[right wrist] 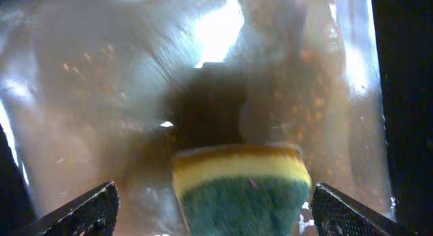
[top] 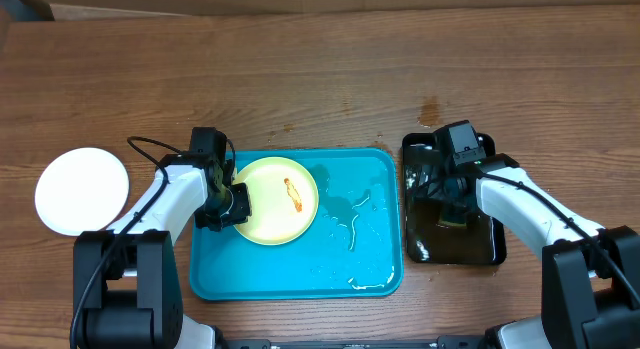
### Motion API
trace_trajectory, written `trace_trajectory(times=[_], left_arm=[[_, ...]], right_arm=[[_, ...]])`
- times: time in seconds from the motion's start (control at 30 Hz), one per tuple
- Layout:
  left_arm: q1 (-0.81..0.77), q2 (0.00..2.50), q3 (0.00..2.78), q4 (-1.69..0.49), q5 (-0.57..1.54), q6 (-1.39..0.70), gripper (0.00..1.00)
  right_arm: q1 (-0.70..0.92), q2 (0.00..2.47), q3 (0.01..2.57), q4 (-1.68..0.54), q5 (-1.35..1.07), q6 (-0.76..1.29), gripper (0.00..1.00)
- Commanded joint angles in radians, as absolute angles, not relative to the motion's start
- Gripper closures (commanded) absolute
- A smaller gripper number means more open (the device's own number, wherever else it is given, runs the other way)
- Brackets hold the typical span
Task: Clean dirty plates on tray and stack at the side
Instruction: 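Dip the sponge in the black water tray with right gripper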
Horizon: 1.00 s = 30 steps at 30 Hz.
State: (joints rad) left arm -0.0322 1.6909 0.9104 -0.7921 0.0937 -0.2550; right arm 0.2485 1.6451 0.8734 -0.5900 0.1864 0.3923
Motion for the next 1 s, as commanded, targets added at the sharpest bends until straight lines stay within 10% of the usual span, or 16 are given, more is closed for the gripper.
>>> trace_trajectory(times=[0.0,0.07,0.17,0.27,0.33,0.37,0.47,0.57,0.67,0.7,0.83,0.97], left_arm=[[-0.033,1.706,0.881,-0.788,0.095,-0.262,0.71],[-0.033,1.706,0.881,-0.788,0.095,-0.262,0.71],[-0.033,1.706,0.881,-0.788,0.095,-0.262,0.71],[-0.033,1.706,0.881,-0.787,0.095,-0.262,0.69],[-0.033,1.706,0.881,-0.787,0.095,-0.262,0.64],[-0.033,1.706,0.881,-0.786,0.095,-0.262,0.62],[-0.033,1.706,0.881,-0.785,0.095,-0.262,0.60],[-0.033,1.706,0.881,-0.785,0.095,-0.262,0.60],[-0.033,1.706,0.881,-0.785,0.095,-0.262,0.60],[-0.033,1.706,0.881,-0.785,0.095,-0.262,0.60],[-0.033,1.706,0.881,-0.779,0.095,-0.262,0.67],[-0.033,1.706,0.879,-0.771,0.095,-0.262,0.96]], right_arm=[[0.246,1.654,0.833,-0.539,0.183,0.393,0.07],[0.246,1.656,0.794,-0.480,0.183,0.393,0.12],[0.246,1.656,0.780,-0.453,0.183,0.392,0.96],[0.246,1.649,0.816,-0.477,0.181,0.369,0.91],[0.246,1.644,0.842,-0.519,0.179,0.362,0.29],[0.246,1.644,0.855,-0.550,0.179,0.362,0.14],[0.246,1.644,0.860,-0.643,0.179,0.362,0.06],[0.246,1.644,0.850,-0.730,0.178,0.367,0.07],[0.246,1.644,0.825,-0.734,0.178,0.366,0.35],[0.246,1.644,0.816,-0.719,0.178,0.366,0.96],[0.246,1.644,0.850,-0.732,0.179,0.342,0.96],[0.246,1.628,1.019,-0.963,0.189,0.340,0.96]])
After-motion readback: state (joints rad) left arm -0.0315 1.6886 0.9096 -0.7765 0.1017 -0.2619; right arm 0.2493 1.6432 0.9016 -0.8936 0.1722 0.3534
